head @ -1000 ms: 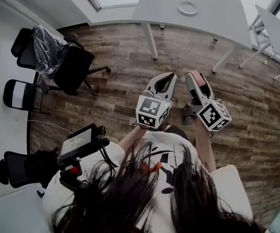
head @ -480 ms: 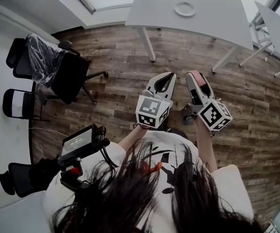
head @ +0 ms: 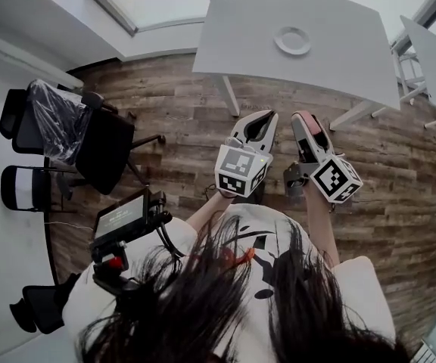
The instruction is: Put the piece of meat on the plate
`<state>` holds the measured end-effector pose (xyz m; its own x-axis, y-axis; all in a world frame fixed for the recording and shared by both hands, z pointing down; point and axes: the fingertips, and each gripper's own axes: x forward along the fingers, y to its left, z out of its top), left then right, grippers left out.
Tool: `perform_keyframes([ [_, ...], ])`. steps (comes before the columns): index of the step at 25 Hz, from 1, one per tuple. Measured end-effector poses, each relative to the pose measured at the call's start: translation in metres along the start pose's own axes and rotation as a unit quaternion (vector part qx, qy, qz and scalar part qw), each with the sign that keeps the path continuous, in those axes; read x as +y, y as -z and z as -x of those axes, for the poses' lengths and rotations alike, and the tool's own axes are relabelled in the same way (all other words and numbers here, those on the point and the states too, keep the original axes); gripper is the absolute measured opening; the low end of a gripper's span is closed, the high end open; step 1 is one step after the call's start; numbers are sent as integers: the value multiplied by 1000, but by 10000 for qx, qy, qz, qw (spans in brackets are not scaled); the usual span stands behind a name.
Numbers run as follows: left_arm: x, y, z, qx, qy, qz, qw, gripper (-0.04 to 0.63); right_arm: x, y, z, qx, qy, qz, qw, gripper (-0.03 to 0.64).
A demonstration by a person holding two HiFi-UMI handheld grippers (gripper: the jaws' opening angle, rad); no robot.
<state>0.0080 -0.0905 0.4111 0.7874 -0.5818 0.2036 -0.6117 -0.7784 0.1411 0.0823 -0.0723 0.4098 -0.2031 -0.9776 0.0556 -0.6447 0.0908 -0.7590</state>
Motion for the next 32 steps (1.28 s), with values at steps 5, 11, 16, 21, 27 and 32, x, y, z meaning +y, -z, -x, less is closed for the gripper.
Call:
perform_keyframes([
  [5, 39, -10, -33, 33, 148, 68, 9999, 5, -4, -6, -52, 57, 60, 32, 10000, 327],
  [11, 76, -17, -55, 24, 199, 203, 9996, 5, -5, -4, -91, 142, 150, -52, 9998, 327],
  [16, 88, -19, -72, 69, 297, 266, 9992, 5, -13, -13, -103, 112, 278, -105, 9995, 327],
  [21, 89, -21, -87, 121, 364, 322, 9987, 5, -23, -26, -110, 82, 378, -87, 9992, 327],
  [27, 106, -11, -113, 292, 238, 389, 9985, 5, -44, -26, -138, 285, 367, -249, 9986, 327],
  [32, 143, -6, -159, 451, -22, 454, 9979, 5, -79, -33, -193, 528, 288, -453, 9972, 327],
])
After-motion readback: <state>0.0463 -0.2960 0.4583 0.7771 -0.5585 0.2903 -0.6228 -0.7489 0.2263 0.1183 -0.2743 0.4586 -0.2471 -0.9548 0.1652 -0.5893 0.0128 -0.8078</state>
